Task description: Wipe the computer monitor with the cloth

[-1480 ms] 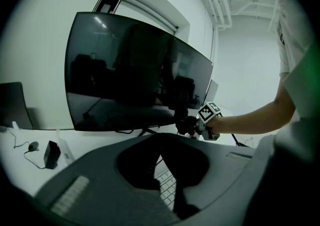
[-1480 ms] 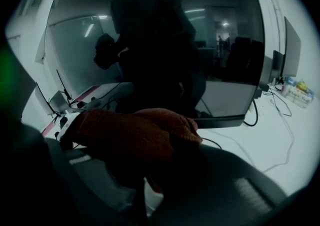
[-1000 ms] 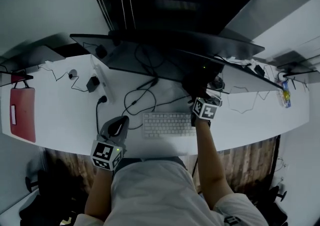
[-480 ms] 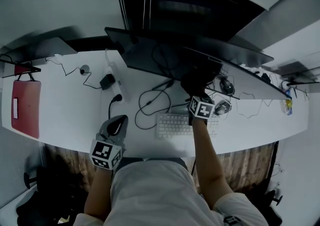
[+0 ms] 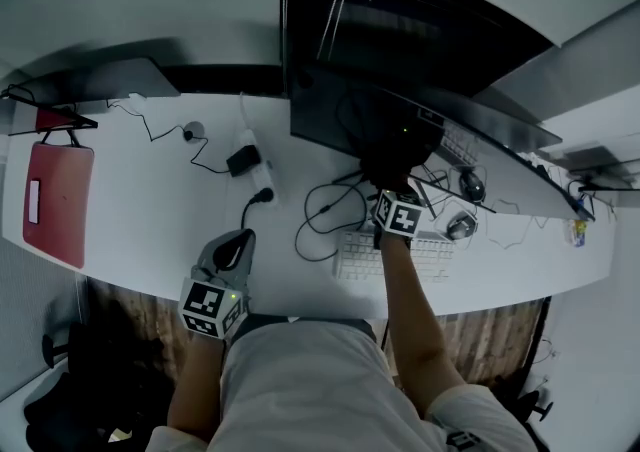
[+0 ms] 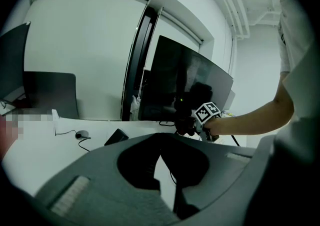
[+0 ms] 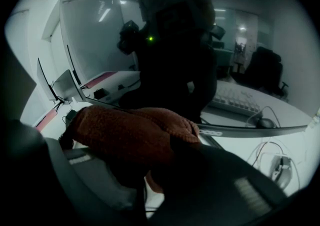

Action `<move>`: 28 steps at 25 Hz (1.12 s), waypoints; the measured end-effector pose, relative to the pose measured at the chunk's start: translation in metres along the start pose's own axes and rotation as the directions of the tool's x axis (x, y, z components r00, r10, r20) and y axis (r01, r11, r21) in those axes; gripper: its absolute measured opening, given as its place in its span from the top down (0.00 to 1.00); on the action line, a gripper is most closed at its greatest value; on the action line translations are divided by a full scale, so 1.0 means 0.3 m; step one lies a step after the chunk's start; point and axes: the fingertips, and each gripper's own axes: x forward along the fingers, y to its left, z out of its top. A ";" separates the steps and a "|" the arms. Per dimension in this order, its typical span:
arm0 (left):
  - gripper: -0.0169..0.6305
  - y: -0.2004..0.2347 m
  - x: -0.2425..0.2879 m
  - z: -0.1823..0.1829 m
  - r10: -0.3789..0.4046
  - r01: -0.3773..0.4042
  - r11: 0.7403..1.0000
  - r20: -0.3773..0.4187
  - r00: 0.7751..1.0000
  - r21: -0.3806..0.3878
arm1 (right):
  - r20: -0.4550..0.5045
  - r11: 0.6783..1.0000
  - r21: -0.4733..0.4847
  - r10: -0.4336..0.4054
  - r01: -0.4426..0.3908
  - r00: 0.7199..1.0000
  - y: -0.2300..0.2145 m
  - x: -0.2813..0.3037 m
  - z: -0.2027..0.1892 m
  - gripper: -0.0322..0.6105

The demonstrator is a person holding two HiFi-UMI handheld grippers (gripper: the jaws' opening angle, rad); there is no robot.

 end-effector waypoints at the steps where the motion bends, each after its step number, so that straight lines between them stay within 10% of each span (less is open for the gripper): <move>1: 0.96 0.020 -0.010 -0.003 0.005 -0.005 1.000 0.002 1.000 -0.005 | -0.001 1.000 -0.002 0.001 -0.001 1.000 0.026 0.008 0.004 0.89; 28: 0.96 0.443 -0.237 -0.081 0.063 -0.063 0.997 0.003 0.998 -0.048 | 0.048 0.996 -0.010 0.086 -0.085 0.995 0.623 0.178 0.127 0.89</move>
